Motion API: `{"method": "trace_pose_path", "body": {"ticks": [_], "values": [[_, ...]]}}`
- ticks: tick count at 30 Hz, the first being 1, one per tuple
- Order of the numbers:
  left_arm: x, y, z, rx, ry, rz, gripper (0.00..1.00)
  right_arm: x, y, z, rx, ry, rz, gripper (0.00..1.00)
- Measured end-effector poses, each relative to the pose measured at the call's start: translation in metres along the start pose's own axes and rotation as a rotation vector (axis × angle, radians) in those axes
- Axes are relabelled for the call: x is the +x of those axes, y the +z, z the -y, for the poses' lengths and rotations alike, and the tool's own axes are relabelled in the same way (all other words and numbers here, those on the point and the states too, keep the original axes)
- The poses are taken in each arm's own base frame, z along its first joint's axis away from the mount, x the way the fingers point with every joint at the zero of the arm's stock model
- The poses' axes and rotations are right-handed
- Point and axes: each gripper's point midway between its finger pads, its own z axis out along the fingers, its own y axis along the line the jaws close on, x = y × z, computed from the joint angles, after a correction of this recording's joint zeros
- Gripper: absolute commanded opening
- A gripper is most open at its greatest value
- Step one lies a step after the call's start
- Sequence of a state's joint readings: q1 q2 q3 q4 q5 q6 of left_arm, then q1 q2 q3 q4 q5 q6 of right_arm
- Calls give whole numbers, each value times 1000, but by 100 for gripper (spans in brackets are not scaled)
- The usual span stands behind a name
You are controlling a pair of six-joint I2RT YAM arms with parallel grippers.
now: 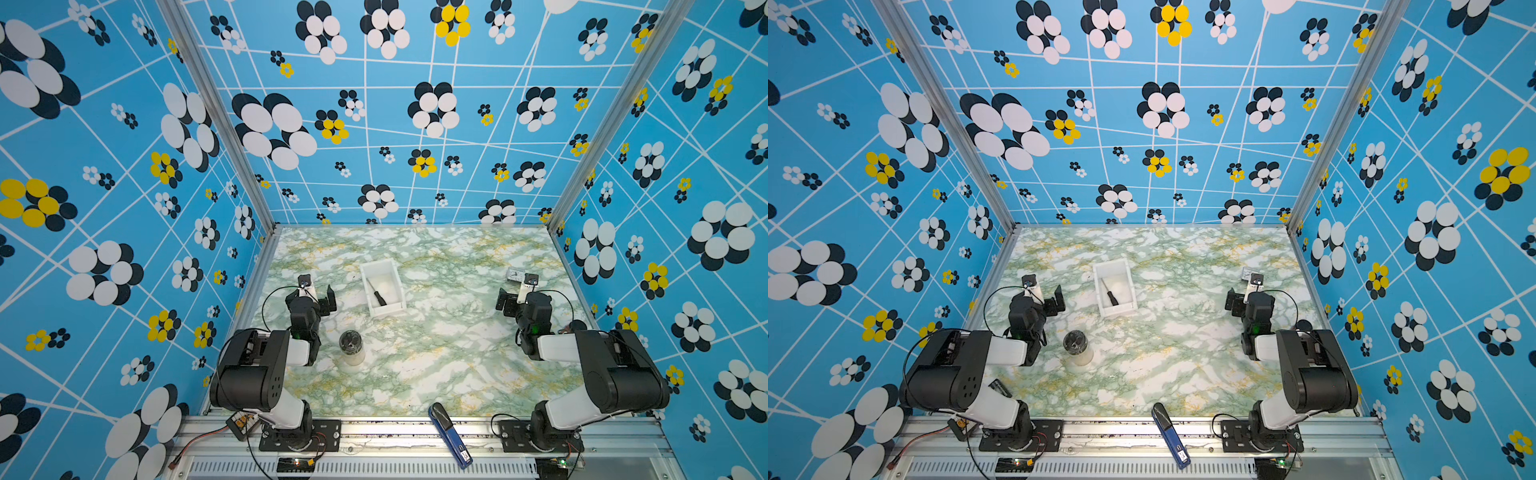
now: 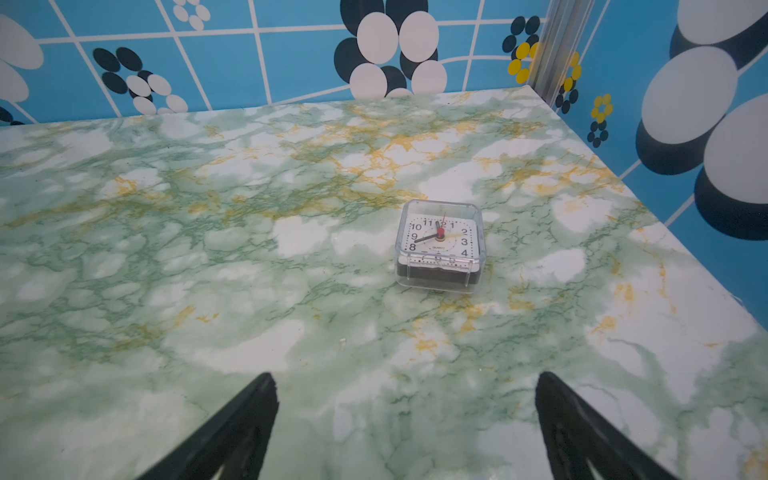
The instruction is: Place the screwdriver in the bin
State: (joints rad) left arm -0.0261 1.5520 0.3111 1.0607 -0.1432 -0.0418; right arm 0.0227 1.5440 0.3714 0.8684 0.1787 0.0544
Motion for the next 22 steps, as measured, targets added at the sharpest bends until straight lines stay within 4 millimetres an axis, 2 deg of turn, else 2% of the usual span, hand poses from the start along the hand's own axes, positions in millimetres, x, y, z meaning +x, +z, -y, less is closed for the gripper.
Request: {"method": "trace_pose_path", "body": {"ticks": [7,22], "values": [[7,-11,-1,6,-2,16,99,-1,0,-1,-3,-7,3,99],[-3,-15,2,25,-10,72,99,-1,0,-1,-6,-14,3,99]]}}
